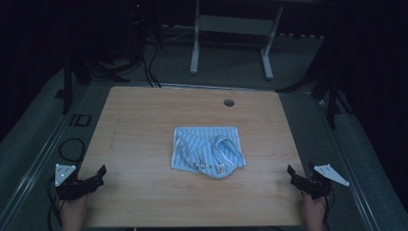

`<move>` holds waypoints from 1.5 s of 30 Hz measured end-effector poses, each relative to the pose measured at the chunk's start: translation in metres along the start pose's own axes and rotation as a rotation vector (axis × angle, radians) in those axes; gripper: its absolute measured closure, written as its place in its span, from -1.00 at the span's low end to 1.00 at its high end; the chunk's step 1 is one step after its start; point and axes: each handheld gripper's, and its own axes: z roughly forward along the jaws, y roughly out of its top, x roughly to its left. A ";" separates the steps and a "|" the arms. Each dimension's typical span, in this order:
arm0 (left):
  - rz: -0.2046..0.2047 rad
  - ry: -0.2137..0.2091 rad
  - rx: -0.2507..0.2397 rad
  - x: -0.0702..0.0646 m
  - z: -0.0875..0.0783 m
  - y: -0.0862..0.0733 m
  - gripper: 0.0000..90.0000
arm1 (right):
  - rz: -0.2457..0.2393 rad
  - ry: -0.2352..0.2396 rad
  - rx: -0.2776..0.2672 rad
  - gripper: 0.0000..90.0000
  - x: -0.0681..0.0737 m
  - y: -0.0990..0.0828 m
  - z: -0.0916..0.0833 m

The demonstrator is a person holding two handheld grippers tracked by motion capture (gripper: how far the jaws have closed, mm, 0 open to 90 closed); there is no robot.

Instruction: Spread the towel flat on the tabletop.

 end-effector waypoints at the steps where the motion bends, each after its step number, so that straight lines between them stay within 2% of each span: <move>1: 0.000 0.000 0.000 0.000 0.000 0.000 -0.97 | 0.002 0.012 0.025 -0.77 0.000 0.000 0.002; 2: 0.014 -0.056 0.046 0.002 0.001 0.004 -0.97 | -0.007 0.022 0.048 -0.77 0.001 0.000 0.003; 3: 0.014 -0.056 0.046 0.002 0.001 0.004 -0.97 | -0.023 0.031 0.073 -0.77 0.001 0.000 0.005; 4: 0.025 -0.084 0.068 0.002 0.002 0.005 -0.97 | -0.023 0.031 0.073 -0.77 0.001 0.000 0.005; 5: 0.047 -0.117 0.122 0.003 0.005 0.008 -0.97 | -0.030 0.044 0.089 -0.77 0.001 0.000 0.006; 7: 0.083 -0.149 0.180 0.003 0.009 0.009 -0.97 | -0.045 0.104 0.130 -0.77 0.001 0.001 0.009; 8: 0.100 -0.151 0.213 0.002 0.011 0.010 -0.97 | -0.053 0.110 0.153 -0.77 0.000 0.001 0.010; 9: 0.100 -0.151 0.213 0.002 0.011 0.010 -0.97 | -0.053 0.110 0.153 -0.77 0.000 0.001 0.010; 10: 0.137 -0.154 0.261 0.000 0.013 0.012 -0.97 | -0.067 0.113 0.173 -0.77 0.000 0.001 0.011; 12: 0.175 -0.152 0.303 -0.001 0.015 0.014 -0.97 | -0.081 0.126 0.213 -0.77 0.000 0.003 0.012; 15: 0.228 -0.159 0.379 0.000 0.018 0.019 -0.97 | -0.102 0.136 0.243 -0.77 -0.002 0.006 0.013; 16: 0.243 -0.173 0.398 0.001 0.019 0.021 -0.97 | -0.111 0.149 0.260 -0.77 -0.002 0.008 0.014; 17: 0.259 -0.190 0.429 0.003 0.020 0.023 -0.97 | -0.120 0.173 0.288 -0.77 -0.003 0.010 0.015; 18: 0.281 -0.189 0.464 0.004 0.022 0.025 -0.97 | -0.136 0.189 0.324 -0.77 -0.002 0.012 0.017; 20: 0.329 -0.183 0.506 0.005 0.024 0.029 -0.97 | -0.193 0.207 0.392 -0.75 -0.001 0.016 0.020; 23: 0.374 -0.184 0.557 0.005 0.027 0.035 -0.97 | -0.263 0.242 0.489 -0.72 0.002 0.023 0.023; 25: 0.405 -0.207 0.586 0.002 0.028 0.039 -0.97 | -0.303 0.282 0.570 -0.72 0.004 0.026 0.026; 28: 0.474 -0.233 0.666 -0.004 0.031 0.042 -0.97 | -0.368 0.323 0.675 -0.71 0.008 0.030 0.030; 31: 0.546 -0.241 0.737 -0.012 0.034 0.041 -0.97 | -0.442 0.315 0.754 -0.71 0.015 0.035 0.032; 33: 0.564 -0.247 0.766 -0.015 0.036 0.041 -0.97 | -0.487 0.303 0.797 -0.71 0.018 0.039 0.034; 37: 0.598 -0.249 0.812 -0.019 0.038 0.042 -0.97 | -0.538 0.330 0.891 -0.71 0.025 0.048 0.037; 40: 0.606 -0.248 0.842 -0.021 0.039 0.044 -0.97 | -0.583 0.345 0.956 -0.71 0.031 0.053 0.040; 42: 0.629 -0.246 0.858 -0.023 0.038 0.044 -0.97 | -0.632 0.342 0.991 -0.70 0.036 0.056 0.041; 45: 0.662 -0.244 0.929 -0.029 0.037 0.043 -0.97 | -0.663 0.332 1.040 -0.70 0.043 0.060 0.042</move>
